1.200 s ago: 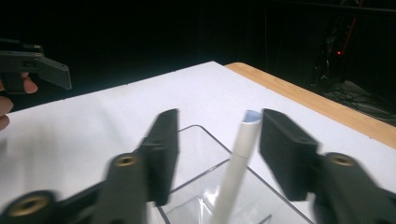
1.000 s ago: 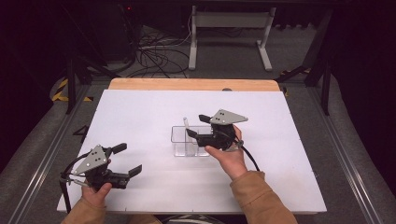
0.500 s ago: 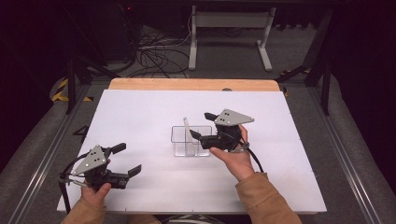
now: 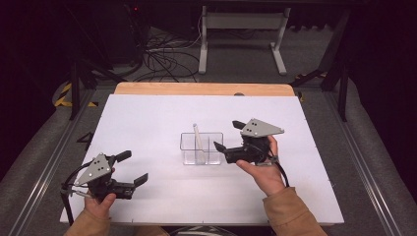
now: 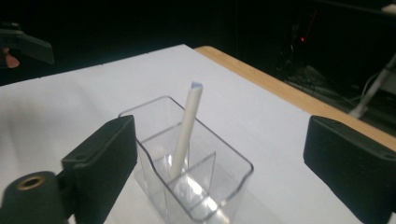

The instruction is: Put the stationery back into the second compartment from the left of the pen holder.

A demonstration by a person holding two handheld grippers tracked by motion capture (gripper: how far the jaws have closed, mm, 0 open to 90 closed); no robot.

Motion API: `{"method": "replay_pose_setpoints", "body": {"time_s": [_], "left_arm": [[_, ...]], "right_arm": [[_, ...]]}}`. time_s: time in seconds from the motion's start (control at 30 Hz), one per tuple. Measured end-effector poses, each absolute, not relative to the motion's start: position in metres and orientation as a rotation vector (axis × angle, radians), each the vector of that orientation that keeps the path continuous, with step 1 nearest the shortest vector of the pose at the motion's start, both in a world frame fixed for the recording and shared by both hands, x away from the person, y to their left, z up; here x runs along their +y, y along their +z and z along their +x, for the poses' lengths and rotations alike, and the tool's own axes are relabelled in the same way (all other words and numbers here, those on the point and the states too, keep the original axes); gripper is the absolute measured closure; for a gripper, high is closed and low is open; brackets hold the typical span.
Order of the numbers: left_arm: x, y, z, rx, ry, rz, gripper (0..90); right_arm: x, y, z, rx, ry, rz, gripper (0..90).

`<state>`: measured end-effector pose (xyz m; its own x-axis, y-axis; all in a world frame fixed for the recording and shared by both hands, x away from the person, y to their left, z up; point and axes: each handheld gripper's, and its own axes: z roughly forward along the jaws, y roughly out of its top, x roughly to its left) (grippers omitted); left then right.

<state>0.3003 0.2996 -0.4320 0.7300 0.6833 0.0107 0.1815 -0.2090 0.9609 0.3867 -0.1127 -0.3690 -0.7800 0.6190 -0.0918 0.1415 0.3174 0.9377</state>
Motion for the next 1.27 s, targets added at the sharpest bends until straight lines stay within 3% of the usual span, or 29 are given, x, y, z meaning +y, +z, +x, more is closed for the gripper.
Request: {"method": "replay_pose_setpoints", "body": {"time_s": [1.27], "left_arm": [[0.301,-0.436,0.294,0.697,0.552,1.737,3.5]], "right_arm": [[-0.229,-0.448,0.350,2.142,1.501,0.781,3.5]]}}
